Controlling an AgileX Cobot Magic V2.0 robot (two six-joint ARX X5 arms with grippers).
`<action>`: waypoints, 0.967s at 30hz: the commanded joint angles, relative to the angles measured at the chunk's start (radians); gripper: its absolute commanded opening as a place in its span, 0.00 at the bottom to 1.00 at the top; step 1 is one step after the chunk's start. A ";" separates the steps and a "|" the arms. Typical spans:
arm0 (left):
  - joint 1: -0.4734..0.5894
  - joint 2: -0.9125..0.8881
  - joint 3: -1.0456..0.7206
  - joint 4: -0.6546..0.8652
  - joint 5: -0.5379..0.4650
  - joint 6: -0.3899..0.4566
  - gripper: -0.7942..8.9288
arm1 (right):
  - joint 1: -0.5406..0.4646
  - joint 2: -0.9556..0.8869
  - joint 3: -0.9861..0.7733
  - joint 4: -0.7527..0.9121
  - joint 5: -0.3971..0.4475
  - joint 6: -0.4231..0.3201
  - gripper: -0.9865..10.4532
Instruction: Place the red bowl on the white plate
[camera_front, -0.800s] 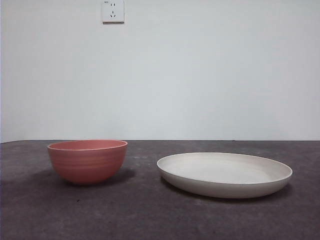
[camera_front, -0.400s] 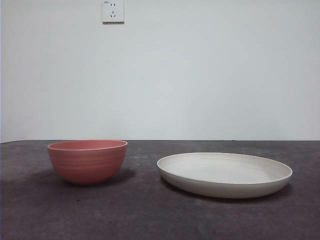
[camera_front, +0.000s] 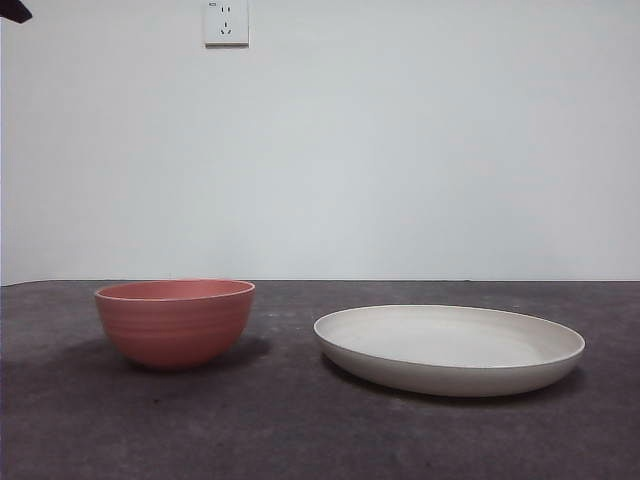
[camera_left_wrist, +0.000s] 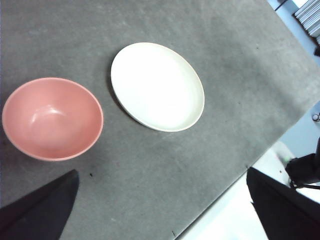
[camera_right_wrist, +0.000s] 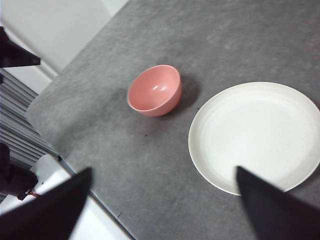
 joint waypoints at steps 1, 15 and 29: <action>-0.005 0.014 0.025 0.011 0.003 0.016 0.77 | 0.004 0.004 0.016 0.007 0.002 -0.005 0.58; -0.002 0.241 0.025 0.038 -0.317 0.019 0.75 | 0.004 0.003 0.016 0.007 0.000 0.002 0.58; 0.086 0.659 0.048 0.208 -0.319 0.019 0.75 | 0.004 0.003 0.016 0.007 0.000 0.026 0.58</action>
